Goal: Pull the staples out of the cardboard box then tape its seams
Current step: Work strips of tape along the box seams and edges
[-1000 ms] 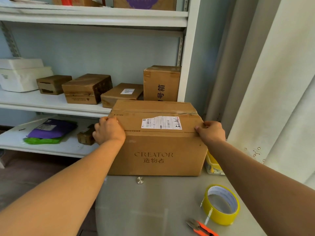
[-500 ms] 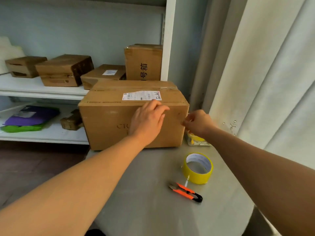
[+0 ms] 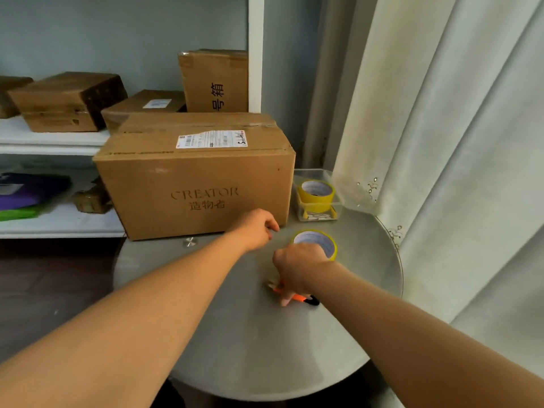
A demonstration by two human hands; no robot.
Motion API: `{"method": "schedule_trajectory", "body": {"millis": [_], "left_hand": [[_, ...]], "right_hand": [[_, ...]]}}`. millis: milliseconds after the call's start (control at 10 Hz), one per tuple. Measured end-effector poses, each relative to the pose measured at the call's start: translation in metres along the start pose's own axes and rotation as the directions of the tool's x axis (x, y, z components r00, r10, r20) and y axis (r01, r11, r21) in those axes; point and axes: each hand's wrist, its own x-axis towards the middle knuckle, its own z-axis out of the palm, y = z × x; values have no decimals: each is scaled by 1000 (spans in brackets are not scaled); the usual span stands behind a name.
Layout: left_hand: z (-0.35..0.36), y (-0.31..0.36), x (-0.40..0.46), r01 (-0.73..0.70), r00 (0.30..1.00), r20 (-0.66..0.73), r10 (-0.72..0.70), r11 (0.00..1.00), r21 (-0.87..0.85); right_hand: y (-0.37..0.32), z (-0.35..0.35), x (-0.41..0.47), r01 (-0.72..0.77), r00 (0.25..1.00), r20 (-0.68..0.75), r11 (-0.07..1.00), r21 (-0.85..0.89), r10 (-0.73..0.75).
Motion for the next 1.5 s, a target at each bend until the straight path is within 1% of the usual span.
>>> {"method": "schedule_trajectory", "body": {"millis": [100, 200, 300, 400, 500, 600, 700, 800, 900, 1000, 1100, 1200, 1300, 1400, 1500], "left_hand": [[-4, 11, -3, -34, 999, 21, 34, 999, 7], [-9, 14, -5, -20, 999, 34, 20, 1000, -2], [-9, 14, -8, -6, 987, 157, 16, 998, -66], [2, 23, -10, -74, 905, 420, 64, 997, 7], [22, 28, -7, -246, 886, 456, 85, 920, 306], [32, 32, -1, -271, 921, 360, 147, 907, 322], [27, 45, 8, -230, 950, 266, 161, 940, 253], [14, 70, 19, -214, 967, 174, 184, 961, 174], [2, 97, 37, -216, 975, 90, 201, 953, 214], [-6, 116, 67, -157, 982, -70, 178, 958, 240], [-2, 127, 102, -44, 974, -211, 85, 980, 193], [8, 129, 126, 73, 963, -266, -35, 988, 135], [20, 122, 147, 90, 952, -303, -45, 986, 137], [29, 116, 165, 102, 962, -269, -57, 982, 159], [34, 115, 176, 156, 967, -229, -110, 969, 193]], "right_hand": [[-4, -4, 1, -17, 997, 72, 1000, -11, 18], [13, -18, -1, -69, 961, 278, 967, 244, -2], [50, -40, -4, -199, 948, 307, 910, 363, 85], [89, -53, -4, -296, 953, 52, 878, 376, 299], [103, -49, 6, -325, 904, -115, 838, 437, 411], [104, -34, 16, -345, 867, -157, 797, 496, 473], [118, -23, 29, -367, 796, -153, 667, 648, 586], [133, -24, 35, -307, 675, -181, 496, 812, 715], [148, -39, 33, -133, 542, -246, 371, 919, 803], [164, -53, 43, -3, 474, -245, 279, 960, 846], [177, -59, 63, 53, 465, -207, 206, 977, 861], [188, -51, 89, 32, 533, -138, 143, 989, 835], [196, -34, 116, -49, 638, -88, 153, 987, 765], [189, -23, 131, -91, 692, -85, 204, 975, 717], [186, -17, 134, -181, 720, -145, 386, 904, 679]]}}
